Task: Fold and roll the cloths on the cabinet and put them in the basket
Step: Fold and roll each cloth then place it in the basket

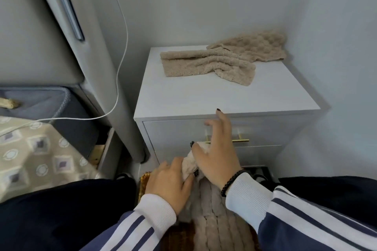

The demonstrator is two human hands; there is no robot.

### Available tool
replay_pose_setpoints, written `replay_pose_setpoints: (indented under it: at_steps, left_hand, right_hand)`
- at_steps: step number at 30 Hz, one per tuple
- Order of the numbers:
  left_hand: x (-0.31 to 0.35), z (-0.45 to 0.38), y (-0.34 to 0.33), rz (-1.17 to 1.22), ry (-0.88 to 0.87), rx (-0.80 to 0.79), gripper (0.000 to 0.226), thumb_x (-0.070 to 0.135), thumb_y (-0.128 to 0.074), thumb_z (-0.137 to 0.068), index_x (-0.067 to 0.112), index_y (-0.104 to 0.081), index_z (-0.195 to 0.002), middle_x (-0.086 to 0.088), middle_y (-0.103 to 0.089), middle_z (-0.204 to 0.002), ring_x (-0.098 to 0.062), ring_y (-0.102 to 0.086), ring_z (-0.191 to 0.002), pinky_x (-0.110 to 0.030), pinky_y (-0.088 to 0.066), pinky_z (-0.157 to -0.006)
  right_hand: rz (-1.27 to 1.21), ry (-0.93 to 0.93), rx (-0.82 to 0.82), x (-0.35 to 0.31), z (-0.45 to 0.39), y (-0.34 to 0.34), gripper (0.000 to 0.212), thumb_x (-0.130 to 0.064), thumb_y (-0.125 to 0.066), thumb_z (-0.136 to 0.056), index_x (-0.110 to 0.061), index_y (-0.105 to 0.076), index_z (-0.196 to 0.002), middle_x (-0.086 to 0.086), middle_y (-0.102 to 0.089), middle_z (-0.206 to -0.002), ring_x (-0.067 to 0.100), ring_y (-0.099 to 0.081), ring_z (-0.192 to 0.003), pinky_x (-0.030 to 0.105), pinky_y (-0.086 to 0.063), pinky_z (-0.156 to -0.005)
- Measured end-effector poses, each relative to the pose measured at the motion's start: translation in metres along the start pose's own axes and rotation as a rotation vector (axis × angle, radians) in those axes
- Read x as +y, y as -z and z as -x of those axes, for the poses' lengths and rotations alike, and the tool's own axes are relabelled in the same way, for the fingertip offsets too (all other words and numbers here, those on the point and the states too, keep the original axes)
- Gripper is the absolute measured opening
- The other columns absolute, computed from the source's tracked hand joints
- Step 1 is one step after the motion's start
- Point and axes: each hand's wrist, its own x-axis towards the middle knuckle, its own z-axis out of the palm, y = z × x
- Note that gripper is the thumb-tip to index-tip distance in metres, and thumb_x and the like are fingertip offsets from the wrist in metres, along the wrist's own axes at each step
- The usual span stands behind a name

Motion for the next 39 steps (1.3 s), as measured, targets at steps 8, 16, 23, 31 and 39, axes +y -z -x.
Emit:
replay_pose_setpoints:
  at_steps: [8, 16, 23, 31, 39]
  left_hand:
    - [-0.041, 0.022, -0.089, 0.023, 0.415, -0.499, 0.037, 0.045, -0.042, -0.094, 0.019, -0.045, -0.12, -0.003, -0.055, -0.122, -0.023, -0.056, -0.11, -0.035, -0.048, -0.091]
    - [-0.057, 0.049, -0.158, 0.027, 0.62, -0.668, 0.038, 0.037, -0.035, -0.099, 0.012, -0.044, -0.127, -0.006, -0.054, -0.129, -0.021, -0.054, -0.117, -0.027, -0.042, -0.095]
    - [-0.075, 0.06, -0.183, 0.105, 0.758, -0.719, 0.04, 0.044, -0.039, -0.096, 0.016, -0.042, -0.124, -0.004, -0.055, -0.126, -0.021, -0.054, -0.118, -0.028, -0.043, -0.092]
    - [-0.086, 0.072, -0.205, 0.233, 0.608, -0.835, 0.051, 0.042, -0.054, -0.086, 0.023, -0.038, -0.13, 0.001, -0.051, -0.128, -0.016, -0.052, -0.116, -0.025, -0.041, -0.094]
    - [-0.096, 0.078, -0.223, 0.052, 0.449, -0.878, 0.07, 0.029, -0.052, -0.091, 0.015, -0.016, -0.149, -0.007, -0.042, -0.143, -0.022, -0.046, -0.126, -0.031, -0.038, -0.104]
  right_hand:
    - [0.199, -0.06, -0.296, 0.046, 0.055, -0.045, 0.035, -0.02, -0.051, -0.091, -0.021, -0.047, -0.125, -0.013, 0.014, -0.155, 0.013, -0.018, -0.139, 0.027, -0.038, -0.104]
    - [0.104, -0.498, -0.566, 0.087, 0.104, -0.101, 0.027, -0.017, -0.044, -0.093, -0.022, -0.047, -0.12, -0.004, -0.044, -0.127, 0.015, -0.05, -0.111, 0.023, -0.042, -0.084]
    - [-0.115, -0.926, -0.713, 0.135, 0.118, -0.152, 0.026, -0.012, -0.052, -0.079, -0.021, -0.055, -0.055, 0.006, -0.052, -0.065, 0.019, -0.048, -0.066, 0.026, -0.036, -0.059]
    - [-0.159, -1.203, -0.737, 0.169, 0.13, -0.187, 0.05, -0.042, -0.067, -0.076, -0.016, -0.059, -0.118, 0.007, -0.063, -0.114, 0.026, -0.061, -0.103, 0.039, -0.054, -0.089]
    - [0.069, -0.998, -0.893, 0.181, 0.121, -0.202, 0.039, -0.029, -0.063, -0.086, -0.011, -0.06, -0.12, 0.006, -0.062, -0.12, 0.022, -0.058, -0.11, 0.025, -0.049, -0.087]
